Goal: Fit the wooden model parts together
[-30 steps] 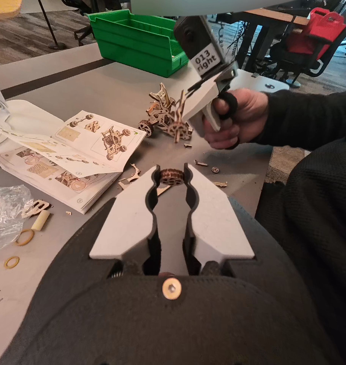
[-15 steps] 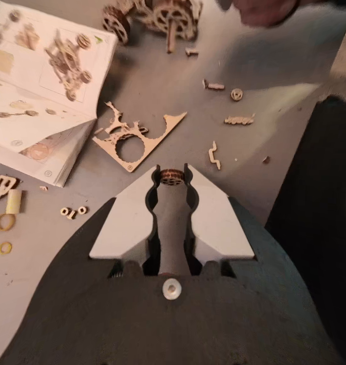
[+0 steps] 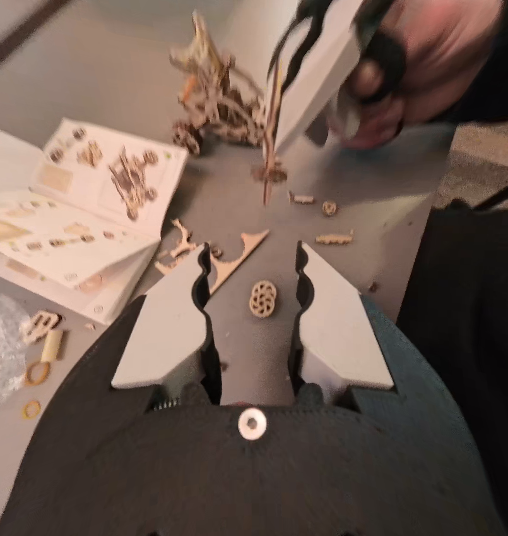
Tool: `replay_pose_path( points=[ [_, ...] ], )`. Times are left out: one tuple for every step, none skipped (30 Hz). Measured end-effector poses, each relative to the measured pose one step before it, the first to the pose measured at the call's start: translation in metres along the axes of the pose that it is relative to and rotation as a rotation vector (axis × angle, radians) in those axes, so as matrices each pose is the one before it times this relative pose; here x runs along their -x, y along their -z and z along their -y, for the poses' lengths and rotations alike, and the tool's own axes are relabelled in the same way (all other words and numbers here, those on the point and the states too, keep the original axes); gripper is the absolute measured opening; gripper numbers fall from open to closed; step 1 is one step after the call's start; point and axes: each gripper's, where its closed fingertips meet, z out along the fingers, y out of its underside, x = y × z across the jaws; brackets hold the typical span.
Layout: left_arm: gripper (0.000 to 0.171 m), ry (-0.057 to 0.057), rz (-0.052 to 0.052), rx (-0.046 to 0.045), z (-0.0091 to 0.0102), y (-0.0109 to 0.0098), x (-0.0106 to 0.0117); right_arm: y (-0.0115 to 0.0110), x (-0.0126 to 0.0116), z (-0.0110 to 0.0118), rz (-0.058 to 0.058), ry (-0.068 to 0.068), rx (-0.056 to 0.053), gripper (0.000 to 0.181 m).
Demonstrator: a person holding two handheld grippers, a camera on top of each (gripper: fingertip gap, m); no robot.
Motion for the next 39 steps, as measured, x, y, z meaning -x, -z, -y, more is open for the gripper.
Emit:
replay_pose_path(
  points=[
    [0.055,-0.0136,0.0042,-0.04901,0.01175,0.00129,-0.00262,-0.00401,0.00266,-0.00110,0.0139,-0.0065,-0.0005,0.001],
    [0.053,-0.0133,-0.0138,-0.02359,0.00746,-0.00111,-0.00506,-0.00404,0.00282,-0.00047,0.0174,-0.0119,-0.0049,0.001],
    [0.052,-0.0134,0.0038,-0.00608,0.00423,-0.00173,-0.00192,-0.00367,0.00222,-0.00068,0.0160,-0.0135,-0.0039,0.001],
    [0.048,-0.0152,0.0057,-0.01022,0.00329,-0.00123,-0.00106,-0.00318,0.00135,-0.00105,0.0088,-0.0045,-0.0001,0.002],
    [0.041,-0.0047,-0.0039,-0.01601,0.00299,-0.00051,-0.00176,-0.00266,0.00144,-0.00100,0.0077,-0.0007,0.0026,0.002],
    [0.028,0.0045,-0.0054,-0.02362,0.00315,0.00059,-0.00163,-0.00249,0.00235,-0.00059,0.0133,-0.0049,0.0006,0.002],
    [0.021,0.0114,0.0042,-0.02858,0.00317,0.00132,0.00003,-0.00237,0.00260,-0.00134,0.0148,-0.0058,0.0040,0.001],
    [0.021,0.0140,-0.0083,-0.00520,-0.00037,0.00043,-0.00129,-0.00139,0.00105,-0.00151,0.0031,-0.0019,0.0043,0.001],
    [0.021,0.0121,-0.0120,-0.00156,-0.00115,0.00080,-0.00167,-0.00026,0.00068,-0.00179,0.0026,0.0017,0.0062,0.001],
    [0.021,0.0113,-0.0099,-0.01408,0.00084,0.00147,-0.00225,0.00008,0.00212,-0.00066,0.0109,-0.0008,-0.0019,0.001],
    [0.021,0.0057,0.0005,0.00309,-0.00148,0.00199,-0.00149,0.00035,0.00152,-0.00027,0.0041,-0.0075,-0.0050,0.002],
    [0.021,-0.0002,0.0293,0.02366,-0.00535,0.00387,0.00338,0.00343,-0.00126,0.00388,-0.0205,0.0070,-0.0319,0.001],
    [0.021,0.0166,0.0204,0.00401,-0.00418,0.00568,0.00414,0.00533,0.00040,0.00427,-0.0047,0.0044,-0.0245,0.001],
    [0.020,0.0306,-0.0044,-0.00347,-0.00437,0.00578,0.00197,0.00681,-0.00022,0.00506,-0.0057,0.0056,-0.0206,0.001],
    [0.020,0.0255,-0.0010,0.04015,-0.01047,0.00476,0.00309,0.00641,-0.00233,0.00194,-0.0198,0.0138,0.0043,0.001],
    [0.020,0.0022,0.0153,0.06777,-0.01369,0.00496,0.00516,0.00647,-0.00298,0.00143,-0.0251,0.0169,0.0031,0.001],
    [0.020,-0.0027,0.0138,0.05466,-0.01140,0.00428,0.00525,0.00609,-0.00245,0.00191,-0.0164,0.0045,-0.0064,0.001],
    [0.021,0.0122,-0.0084,0.06739,-0.01259,0.00075,0.00254,0.00558,-0.00179,0.00182,-0.0074,-0.0020,-0.0101,0.001],
    [0.021,-0.0024,-0.0033,0.05813,-0.01052,-0.00188,0.00176,0.00506,-0.00209,0.00122,-0.0076,0.0022,-0.0073,0.001],
    [0.021,-0.0220,0.0087,0.03794,-0.00682,-0.00344,0.00143,0.00501,-0.00264,0.00127,-0.0105,0.0067,-0.0067,0.001],
    [0.021,-0.0208,0.0086,0.02702,-0.00407,-0.00421,0.00062,0.00492,-0.00239,0.00191,-0.0091,0.0076,-0.0094,0.001],
    [0.021,-0.0086,-0.0026,0.03344,-0.00434,-0.00506,-0.00037,0.00448,-0.00212,0.00190,-0.0106,0.0064,-0.0089,0.001],
    [0.022,0.0004,-0.0111,0.04442,-0.00618,-0.00571,-0.00077,0.00394,-0.00233,0.00101,-0.0161,0.0102,-0.0033,0.001],
    [0.029,-0.0008,0.0056,0.02123,-0.00341,-0.00478,0.00170,0.00344,-0.00214,0.00013,-0.0187,0.0158,0.0022,0.001],
    [0.038,0.0020,0.0036,-0.00267,-0.00005,-0.00222,0.00114,0.00327,-0.00081,0.00058,-0.0114,0.0137,-0.0023,0.001],
    [0.045,0.0140,-0.0024,-0.01179,0.00174,0.00013,0.00102,0.00371,0.00007,0.00182,-0.0023,0.0058,-0.0120,0.001],
    [0.053,0.0156,-0.0008,-0.01659,0.00268,0.00194,0.00220,0.00404,0.00006,0.00212,0.0005,0.0015,-0.0147,0.001],
    [0.059,0.0122,0.0208,-0.02493,0.00391,0.00374,0.00628,0.00419,-0.00095,0.00152,-0.0032,0.0021,-0.0119,0.001],
    [0.062,0.0140,0.0209,-0.02549,0.00454,0.00478,0.00795,0.00441,-0.00130,0.00147,-0.0043,0.0034,-0.0116,0.001],
    [0.062,0.0234,-0.0084,-0.02791,0.00606,0.00457,0.00543,0.00435,-0.00139,0.00155,-0.0028,0.0022,-0.0116,0.001],
    [0.065,0.0320,0.0014,-0.02089,0.00598,0.00403,0.00791,0.00392,-0.00166,0.00119,-0.0017,0.0012,-0.0097,0.001],
    [0.069,0.0219,0.0160,-0.01674,0.00599,0.00324,0.00963,0.00369,-0.00200,0.00088,-0.0031,0.0028,-0.0070,0.001],
    [0.067,0.0126,0.0259,-0.01289,0.00570,0.00195,0.01037,0.00319,-0.00231,0.00034,-0.0054,0.0042,-0.0045,0.001],
    [0.064,0.0214,0.0357,-0.00779,0.00519,0.00008,0.01219,0.00277,-0.00169,0.00071,-0.0029,0.0035,-0.0066,0.001],
    [0.062,0.0282,0.0295,-0.00980,0.00527,-0.00227,0.01164,0.00200,-0.00138,0.00035,-0.0015,0.0010,-0.0064,0.001],
    [0.060,0.0377,0.0163,-0.01143,0.00501,-0.00436,0.01018,0.00135,-0.00142,-0.00026,-0.0018,-0.0003,-0.0025,0.001],
    [0.060,0.0510,-0.0060,0.00203,0.00306,-0.00634,0.00706,0.00083,-0.00100,-0.00043,-0.0005,0.0007,-0.0020,0.002],
    [0.062,0.0566,-0.0118,0.00927,0.00195,-0.00739,0.00568,0.00058,-0.00050,-0.00028,0.0011,0.0004,-0.0035,0.001],
    [0.060,0.0458,-0.0097,0.00000,0.00248,-0.00729,0.00502,0.00048,-0.00022,-0.00007,0.0024,-0.0010,-0.0050,0.001]
  ],
)
